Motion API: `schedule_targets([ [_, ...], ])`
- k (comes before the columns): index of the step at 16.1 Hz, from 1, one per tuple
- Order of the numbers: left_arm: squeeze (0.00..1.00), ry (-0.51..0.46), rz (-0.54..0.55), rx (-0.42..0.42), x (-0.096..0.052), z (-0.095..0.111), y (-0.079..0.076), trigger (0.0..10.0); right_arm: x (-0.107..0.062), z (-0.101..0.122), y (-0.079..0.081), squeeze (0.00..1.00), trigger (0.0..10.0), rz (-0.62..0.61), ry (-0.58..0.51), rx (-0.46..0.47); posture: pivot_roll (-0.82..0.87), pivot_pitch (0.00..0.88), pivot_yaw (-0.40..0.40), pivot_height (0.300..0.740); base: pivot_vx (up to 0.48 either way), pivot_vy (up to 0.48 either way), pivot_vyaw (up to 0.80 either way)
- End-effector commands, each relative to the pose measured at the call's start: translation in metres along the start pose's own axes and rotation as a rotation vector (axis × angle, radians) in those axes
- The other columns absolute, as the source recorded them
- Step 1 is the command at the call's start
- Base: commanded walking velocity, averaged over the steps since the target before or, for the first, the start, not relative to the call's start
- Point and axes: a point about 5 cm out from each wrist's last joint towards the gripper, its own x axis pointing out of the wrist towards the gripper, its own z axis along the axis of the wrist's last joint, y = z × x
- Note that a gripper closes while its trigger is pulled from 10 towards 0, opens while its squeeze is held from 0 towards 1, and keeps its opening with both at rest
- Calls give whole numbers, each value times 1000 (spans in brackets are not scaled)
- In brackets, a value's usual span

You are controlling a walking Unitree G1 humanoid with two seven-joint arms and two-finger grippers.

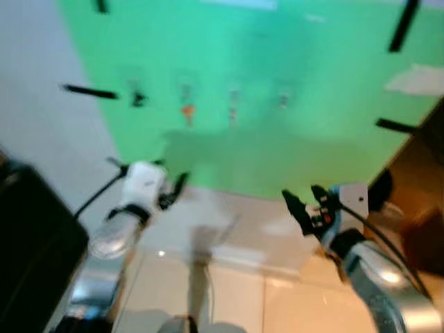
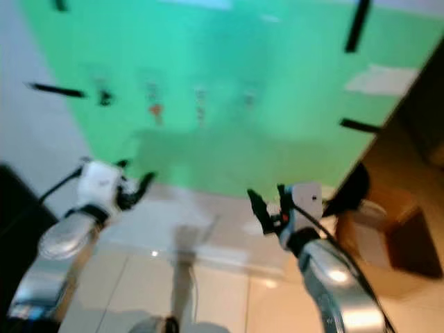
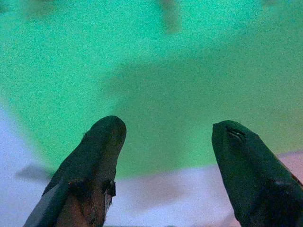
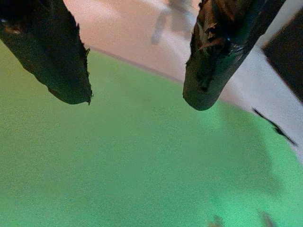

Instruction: Hang keys on a hook

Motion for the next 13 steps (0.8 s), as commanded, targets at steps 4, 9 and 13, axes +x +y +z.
schedule_targets([
  [4, 1000, -28, 47, -43, -15, 10, -8, 10000, 10, -11, -6, 0, 10000, -107, 7, 46, -60, 0, 10, 740, 0, 0, 800],
  [9, 1000, -14, 68, -5, -14, 9, -3, 10000, 18, -14, -13, 0, 10000, -157, -3, 88, -47, 0, -6, 740, 0, 0, 800],
  [13, 0, 17, 50, 43, -12, 2, -8, 10000, 21, -14, -17, 369, 10000, -182, -10, -34, -50, 0, 3, 740, 0, 0, 800],
])
